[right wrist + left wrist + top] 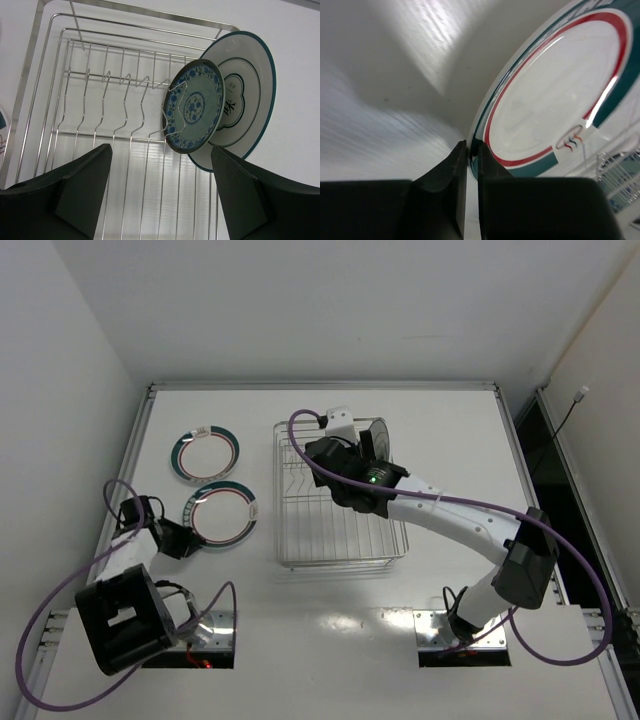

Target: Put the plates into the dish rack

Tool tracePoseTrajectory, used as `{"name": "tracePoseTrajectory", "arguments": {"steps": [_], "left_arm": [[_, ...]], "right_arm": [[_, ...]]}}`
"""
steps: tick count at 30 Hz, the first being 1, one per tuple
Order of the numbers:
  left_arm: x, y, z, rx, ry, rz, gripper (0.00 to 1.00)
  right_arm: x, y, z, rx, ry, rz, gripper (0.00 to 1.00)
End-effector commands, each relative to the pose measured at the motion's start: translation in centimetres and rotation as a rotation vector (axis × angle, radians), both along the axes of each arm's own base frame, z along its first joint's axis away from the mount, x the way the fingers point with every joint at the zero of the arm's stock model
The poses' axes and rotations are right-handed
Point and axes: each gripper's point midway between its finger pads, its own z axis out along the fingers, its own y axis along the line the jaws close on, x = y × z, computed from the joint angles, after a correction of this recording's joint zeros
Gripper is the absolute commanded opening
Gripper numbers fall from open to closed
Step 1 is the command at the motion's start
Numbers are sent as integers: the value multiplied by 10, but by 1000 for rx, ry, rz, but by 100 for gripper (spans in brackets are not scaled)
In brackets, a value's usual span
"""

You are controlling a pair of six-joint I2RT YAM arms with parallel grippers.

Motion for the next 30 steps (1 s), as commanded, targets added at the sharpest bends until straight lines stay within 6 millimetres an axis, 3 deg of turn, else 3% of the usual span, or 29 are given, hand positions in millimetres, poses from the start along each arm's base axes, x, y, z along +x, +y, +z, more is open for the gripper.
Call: {"name": "tracePoseTrajectory", "arguments": {"steps": [1, 4, 8, 11, 12, 14, 15, 17, 18, 22, 23, 25, 26, 30], "left_arm": [[4, 0, 19, 5, -37, -5, 1], [12, -2, 38, 9, -101, -28, 0], [18, -4, 66, 32, -180, -72, 0], [26, -2, 102, 74, -284, -83, 0], [28, -1, 113, 88, -310, -84, 0], [35, -5, 131, 108, -347, -123, 0], [40, -7, 145, 117, -370, -139, 0], [47, -13, 160, 111, -403, -170, 0], [52, -12, 173, 121, -440, -177, 0], [64, -41, 200, 55, -552, -264, 0], [65, -47, 208, 46, -589, -282, 0], [73, -62, 239, 53, -724, -342, 0], [73, -66, 240, 48, -726, -355, 0], [74, -76, 266, 83, -816, -418, 0]], "right_arm": [[3, 3, 3, 26, -19, -9, 77], [3, 3, 5, 51, -13, -7, 78], [-2, 10, 24, 169, -10, 65, 83], [-10, 30, 48, 312, -31, 226, 91], [-15, 47, 52, 402, -23, 331, 96], [-24, 60, 67, 487, -37, 448, 96], [-36, 75, 61, 528, 5, 557, 98], [-41, 86, 82, 599, -36, 649, 98], [-46, 95, 78, 627, 0, 711, 98], [-54, 116, 77, 724, 70, 826, 98], [-48, 116, 78, 765, 61, 833, 98], [-58, 126, 79, 914, 141, 908, 98], [-58, 130, 78, 920, 140, 935, 98], [-51, 137, 54, 986, 243, 918, 99]]}}
